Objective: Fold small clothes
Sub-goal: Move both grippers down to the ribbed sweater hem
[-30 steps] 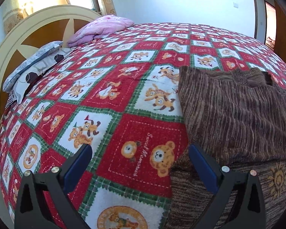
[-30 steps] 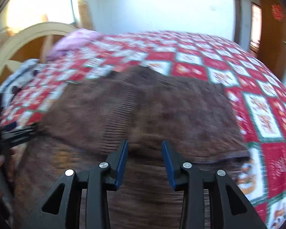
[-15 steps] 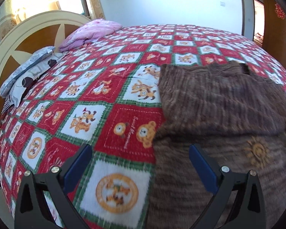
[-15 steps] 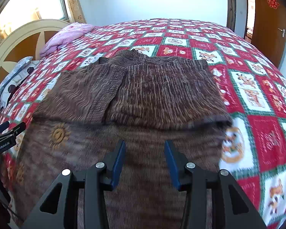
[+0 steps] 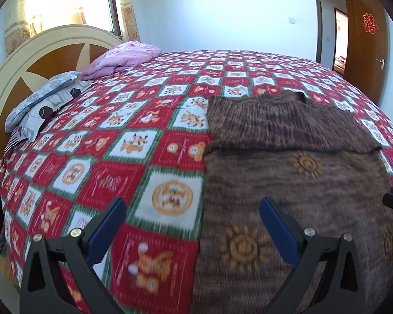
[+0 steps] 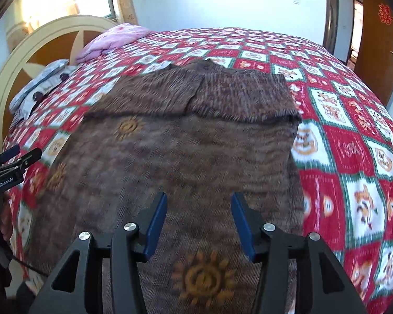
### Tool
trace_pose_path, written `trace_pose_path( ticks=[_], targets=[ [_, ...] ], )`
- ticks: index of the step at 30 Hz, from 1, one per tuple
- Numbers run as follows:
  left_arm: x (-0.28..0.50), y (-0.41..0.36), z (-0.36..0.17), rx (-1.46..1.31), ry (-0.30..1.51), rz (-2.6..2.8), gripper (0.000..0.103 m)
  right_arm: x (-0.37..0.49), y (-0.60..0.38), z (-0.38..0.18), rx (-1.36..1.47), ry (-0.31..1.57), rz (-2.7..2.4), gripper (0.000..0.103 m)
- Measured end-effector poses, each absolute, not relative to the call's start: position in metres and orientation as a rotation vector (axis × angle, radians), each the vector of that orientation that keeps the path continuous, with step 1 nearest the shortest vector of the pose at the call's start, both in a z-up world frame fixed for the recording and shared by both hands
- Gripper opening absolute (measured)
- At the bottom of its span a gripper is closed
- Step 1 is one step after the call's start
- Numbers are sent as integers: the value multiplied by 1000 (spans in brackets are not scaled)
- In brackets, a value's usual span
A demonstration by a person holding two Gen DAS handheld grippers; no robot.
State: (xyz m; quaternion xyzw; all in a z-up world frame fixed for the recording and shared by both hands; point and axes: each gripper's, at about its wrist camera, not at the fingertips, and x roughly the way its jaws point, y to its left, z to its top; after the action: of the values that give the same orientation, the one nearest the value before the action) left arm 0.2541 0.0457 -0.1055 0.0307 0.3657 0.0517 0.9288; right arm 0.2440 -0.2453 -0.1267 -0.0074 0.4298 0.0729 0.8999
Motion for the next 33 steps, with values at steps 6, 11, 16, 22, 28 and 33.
trace_pose_path(
  ticks=[6, 11, 16, 22, 28, 33],
  targets=[
    [224, 46, -111, 85, 755, 89, 103, 215, -241, -128, -29, 895, 166, 53],
    [202, 47, -118, 93, 772, 75, 103, 198, -241, -131, -36, 916, 159, 54],
    [178, 48, -131, 106, 812, 49, 103, 176, -247, -136, -27, 943, 148, 54],
    [151, 56, -143, 81, 872, 0, 100, 148, -255, -148, -38, 987, 127, 54],
    [124, 72, -153, -20, 938, -57, 74, 123, -261, -151, -35, 991, 113, 55],
    [110, 69, -159, -78, 960, -99, 62, 113, -257, -150, -41, 969, 117, 55]
  ],
)
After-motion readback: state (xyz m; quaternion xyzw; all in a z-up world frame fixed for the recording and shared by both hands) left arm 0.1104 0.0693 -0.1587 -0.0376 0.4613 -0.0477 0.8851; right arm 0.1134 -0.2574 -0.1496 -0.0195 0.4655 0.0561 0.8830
